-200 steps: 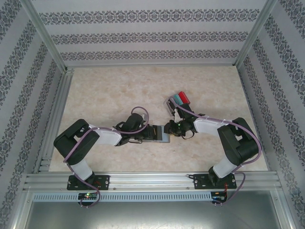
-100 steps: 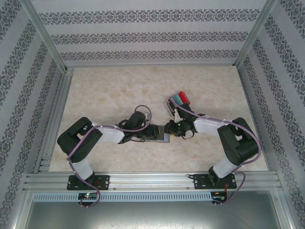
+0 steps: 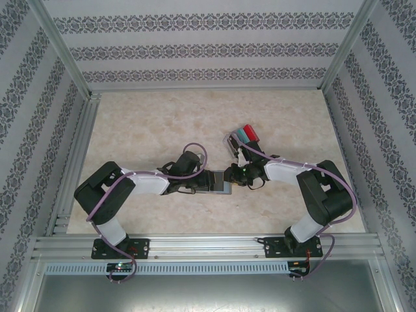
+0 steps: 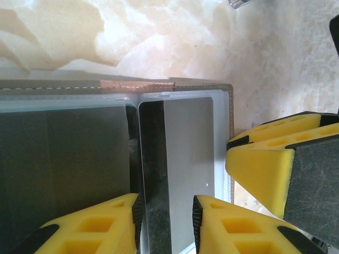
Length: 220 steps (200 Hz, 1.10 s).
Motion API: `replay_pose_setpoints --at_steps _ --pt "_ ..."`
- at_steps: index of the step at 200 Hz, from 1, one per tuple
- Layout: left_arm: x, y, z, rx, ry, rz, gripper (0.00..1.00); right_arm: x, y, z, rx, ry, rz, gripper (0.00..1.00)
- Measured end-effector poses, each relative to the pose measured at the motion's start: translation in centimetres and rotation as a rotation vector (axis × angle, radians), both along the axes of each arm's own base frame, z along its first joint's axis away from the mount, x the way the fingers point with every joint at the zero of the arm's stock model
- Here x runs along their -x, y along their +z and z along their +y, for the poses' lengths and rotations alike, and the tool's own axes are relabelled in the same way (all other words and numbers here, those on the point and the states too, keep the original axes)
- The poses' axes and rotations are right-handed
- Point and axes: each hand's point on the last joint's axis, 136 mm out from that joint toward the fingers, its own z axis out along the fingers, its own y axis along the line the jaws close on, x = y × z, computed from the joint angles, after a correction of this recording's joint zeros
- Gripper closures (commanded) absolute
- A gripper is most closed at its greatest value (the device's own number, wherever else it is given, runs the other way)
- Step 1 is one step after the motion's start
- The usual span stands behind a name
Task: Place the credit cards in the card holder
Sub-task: Insert the credit card into the card slot.
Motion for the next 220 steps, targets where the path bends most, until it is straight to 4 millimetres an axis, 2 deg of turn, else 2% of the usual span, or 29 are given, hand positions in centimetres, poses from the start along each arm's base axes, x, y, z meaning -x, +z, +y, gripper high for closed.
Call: replay_pose_setpoints --at_steps 106,132,173,220 --pt "0.0 -0.1 -1.4 0.008 -0.04 0.016 0.68 0.0 0.0 0.0 0.001 0.0 0.0 0.71" --pt "0.1 0.0 -1.0 -0.016 -0.02 -0.005 0.67 -0.1 0.0 -0.1 0.01 -0.004 0.001 0.71" --pt "0.4 0.0 1.3 -0.098 0.042 -0.028 0.63 -0.1 0.0 -0.1 0.012 -0.005 0.0 0.71" --pt "0.4 0.0 1.4 -0.105 0.04 -0.03 0.62 -0.3 0.3 -0.1 0.009 -0.005 -0.006 0.68"
